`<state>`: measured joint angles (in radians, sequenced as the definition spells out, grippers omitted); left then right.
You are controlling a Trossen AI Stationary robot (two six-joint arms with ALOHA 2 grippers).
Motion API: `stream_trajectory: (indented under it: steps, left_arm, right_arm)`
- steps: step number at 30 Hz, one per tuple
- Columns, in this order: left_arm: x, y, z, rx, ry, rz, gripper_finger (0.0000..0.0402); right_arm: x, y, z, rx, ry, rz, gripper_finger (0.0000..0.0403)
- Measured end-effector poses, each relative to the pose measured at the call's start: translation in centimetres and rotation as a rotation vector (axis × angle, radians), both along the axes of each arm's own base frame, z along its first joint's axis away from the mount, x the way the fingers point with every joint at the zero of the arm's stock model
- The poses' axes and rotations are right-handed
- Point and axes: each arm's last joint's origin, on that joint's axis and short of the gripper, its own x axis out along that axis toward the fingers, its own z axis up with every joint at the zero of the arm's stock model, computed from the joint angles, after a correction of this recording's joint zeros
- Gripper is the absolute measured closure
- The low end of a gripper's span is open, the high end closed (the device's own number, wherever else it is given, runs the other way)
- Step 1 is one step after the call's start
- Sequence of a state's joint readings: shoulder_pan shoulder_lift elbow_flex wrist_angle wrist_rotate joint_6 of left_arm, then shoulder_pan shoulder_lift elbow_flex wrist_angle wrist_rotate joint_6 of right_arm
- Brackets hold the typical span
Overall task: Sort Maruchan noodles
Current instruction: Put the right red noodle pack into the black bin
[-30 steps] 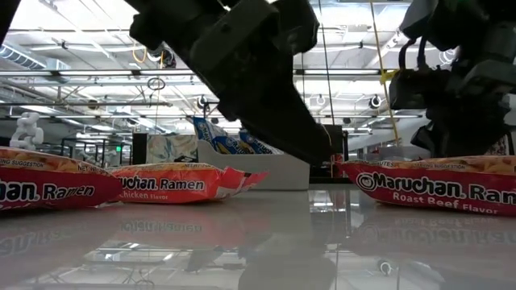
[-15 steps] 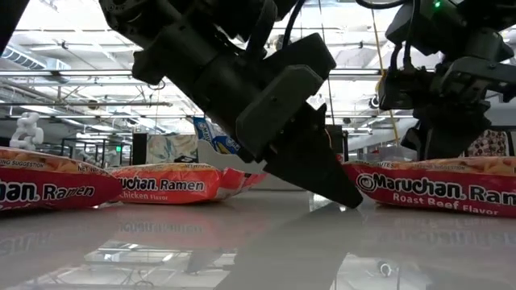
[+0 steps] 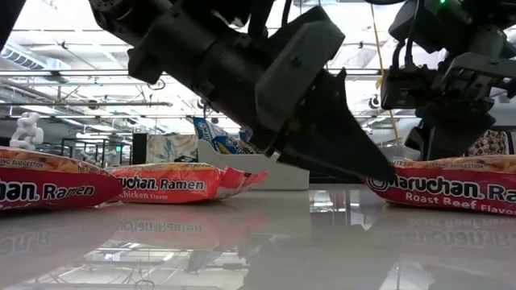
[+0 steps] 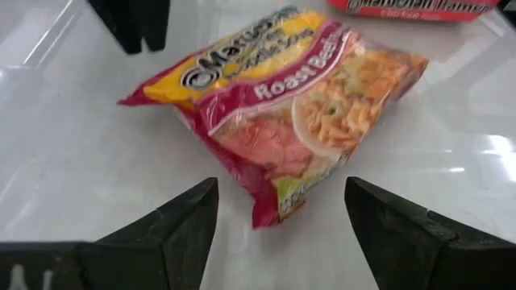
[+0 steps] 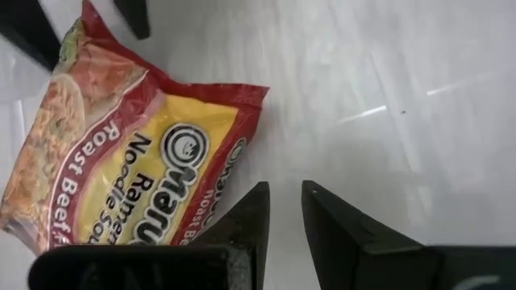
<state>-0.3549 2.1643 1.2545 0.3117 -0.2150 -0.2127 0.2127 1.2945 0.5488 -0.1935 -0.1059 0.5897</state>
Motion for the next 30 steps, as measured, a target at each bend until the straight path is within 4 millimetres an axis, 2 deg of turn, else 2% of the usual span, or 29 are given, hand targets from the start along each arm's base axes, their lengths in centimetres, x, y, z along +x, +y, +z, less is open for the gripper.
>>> stream_trajectory:
  steps: [3, 6, 18, 24, 30]
  left_arm:
    - [-0.1, 0.1, -0.1, 0.003, 0.015, 0.004, 0.0129]
    - [0.0, 0.1, -0.1, 0.002, 0.007, 0.002, 0.0151]
    - [0.1, 0.5, -0.1, 0.080, 0.002, -0.038, 0.0382]
    - [-0.1, -0.1, 0.2, 0.190, -0.016, -0.088, 0.0395]
    - [-1.0, -1.9, 1.8, 0.469, -0.068, -0.147, 0.0397]
  right_arm:
    - [0.0, 0.1, 0.0, 0.001, 0.000, 0.006, 0.0335]
    - [0.0, 0.1, 0.0, 0.000, 0.000, 0.006, 0.0335]
    - [0.0, 0.1, 0.0, -0.002, -0.002, 0.009, 0.0335]
    - [0.1, 0.1, 0.2, -0.007, -0.009, 0.009, 0.0335]
    - [0.6, 0.2, 1.0, 0.029, -0.032, -0.038, 0.0335]
